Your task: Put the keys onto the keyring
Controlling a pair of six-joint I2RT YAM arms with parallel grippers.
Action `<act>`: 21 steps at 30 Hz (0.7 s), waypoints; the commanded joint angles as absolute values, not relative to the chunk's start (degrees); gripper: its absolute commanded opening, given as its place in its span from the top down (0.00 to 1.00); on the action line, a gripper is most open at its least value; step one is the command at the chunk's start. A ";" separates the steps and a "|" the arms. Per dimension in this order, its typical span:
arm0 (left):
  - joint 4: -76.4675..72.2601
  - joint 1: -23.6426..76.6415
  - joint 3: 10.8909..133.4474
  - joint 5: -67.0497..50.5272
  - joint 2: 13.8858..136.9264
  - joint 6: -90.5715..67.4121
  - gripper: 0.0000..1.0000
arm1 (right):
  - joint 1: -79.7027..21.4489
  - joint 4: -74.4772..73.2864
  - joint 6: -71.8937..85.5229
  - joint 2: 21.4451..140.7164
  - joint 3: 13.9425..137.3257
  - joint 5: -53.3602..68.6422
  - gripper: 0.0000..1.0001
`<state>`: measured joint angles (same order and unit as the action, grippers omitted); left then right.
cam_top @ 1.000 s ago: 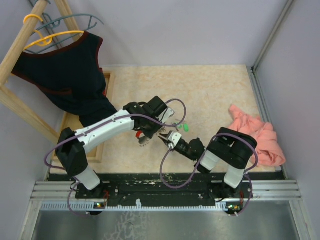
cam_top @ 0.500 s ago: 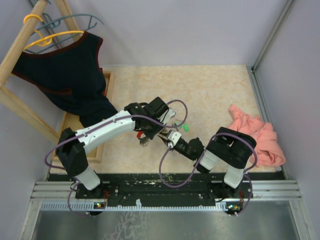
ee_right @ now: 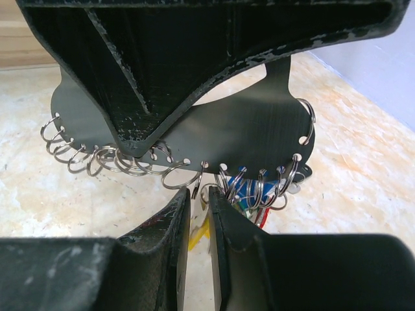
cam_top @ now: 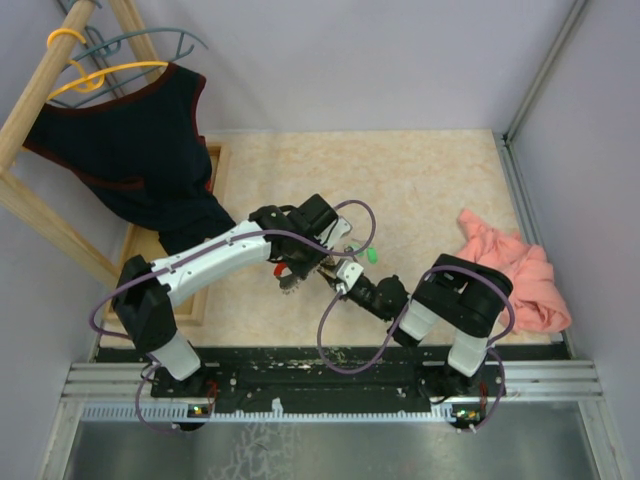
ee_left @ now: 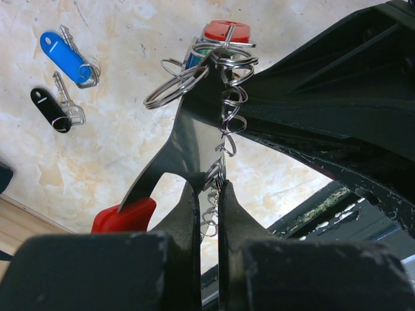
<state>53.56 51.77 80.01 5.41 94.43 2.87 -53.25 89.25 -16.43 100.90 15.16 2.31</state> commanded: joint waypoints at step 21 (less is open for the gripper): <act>51.42 52.42 79.91 4.59 93.40 2.27 0.98 | -54.00 98.79 -14.94 97.37 15.20 4.06 1.00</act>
